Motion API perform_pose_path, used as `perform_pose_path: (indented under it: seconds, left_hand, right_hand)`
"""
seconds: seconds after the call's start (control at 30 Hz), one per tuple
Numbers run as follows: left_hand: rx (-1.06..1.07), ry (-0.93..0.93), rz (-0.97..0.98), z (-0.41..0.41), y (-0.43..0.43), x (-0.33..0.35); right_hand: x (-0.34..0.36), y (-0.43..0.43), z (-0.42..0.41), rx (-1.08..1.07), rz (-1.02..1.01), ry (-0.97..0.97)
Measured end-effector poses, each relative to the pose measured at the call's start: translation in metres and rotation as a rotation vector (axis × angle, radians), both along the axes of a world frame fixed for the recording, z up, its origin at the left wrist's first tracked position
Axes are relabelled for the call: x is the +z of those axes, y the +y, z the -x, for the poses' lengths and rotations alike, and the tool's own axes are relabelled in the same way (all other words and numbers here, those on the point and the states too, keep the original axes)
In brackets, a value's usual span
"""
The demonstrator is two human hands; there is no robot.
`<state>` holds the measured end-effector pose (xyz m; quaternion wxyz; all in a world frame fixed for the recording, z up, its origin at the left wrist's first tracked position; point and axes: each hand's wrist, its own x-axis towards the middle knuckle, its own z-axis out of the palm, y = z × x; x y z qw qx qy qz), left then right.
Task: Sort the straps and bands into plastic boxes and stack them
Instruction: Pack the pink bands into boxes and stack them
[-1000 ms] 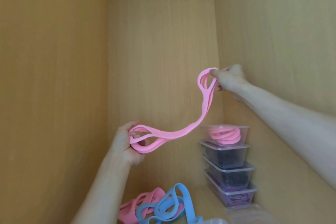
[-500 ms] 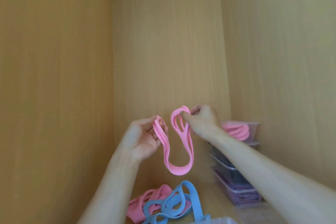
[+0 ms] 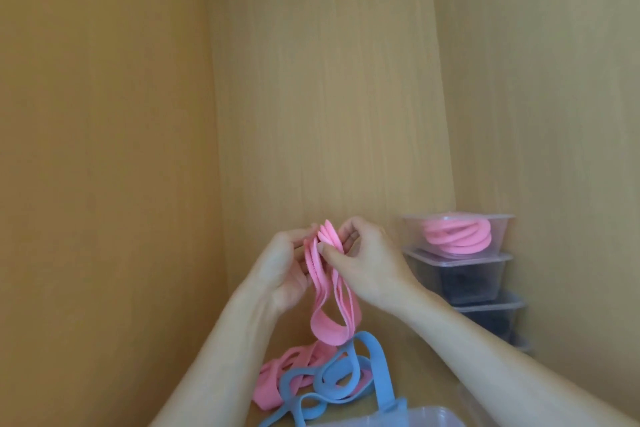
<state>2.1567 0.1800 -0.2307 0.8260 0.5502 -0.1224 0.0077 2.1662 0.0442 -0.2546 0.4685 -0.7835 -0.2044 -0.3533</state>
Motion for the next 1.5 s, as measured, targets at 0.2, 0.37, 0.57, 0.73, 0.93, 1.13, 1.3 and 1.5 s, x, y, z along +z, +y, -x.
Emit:
perform_pose_path:
  seconds: [0.2,0.37,0.57,0.73,0.93,1.13,1.3,1.5]
  left_hand:
    - [-0.078,-0.068,-0.095,0.002,0.003,-0.006]
    - [-0.042,-0.153,-0.227,0.002,0.018,-0.007]
    - [-0.013,-0.146,-0.299,0.002,0.018,-0.006]
    - [-0.184,-0.155,-0.382,0.012,0.012,-0.005]
    - [-0.278,-0.180,-0.558,0.015,0.009,-0.004]
    - [-0.251,-0.205,-0.521,0.013,0.012,-0.001]
    - [-0.194,-0.270,-0.501,0.009,0.013,-0.001]
    - [-0.166,-0.300,-0.455,0.005,0.014,-0.009]
  right_hand:
    - [-0.001,-0.009,0.005,-0.048,0.369,-0.147]
    - [0.007,-0.012,0.007,0.240,0.371,-0.030]
    - [0.020,-0.034,0.001,0.170,0.197,-0.024]
    - [0.029,-0.052,0.008,0.342,0.330,0.265]
    - [0.031,-0.055,0.016,0.480,0.355,0.378]
    - [0.034,-0.054,0.018,0.388,0.322,0.317]
    - [0.036,-0.059,0.018,0.308,0.277,0.275]
    - [0.039,-0.069,0.014,0.295,0.153,0.257]
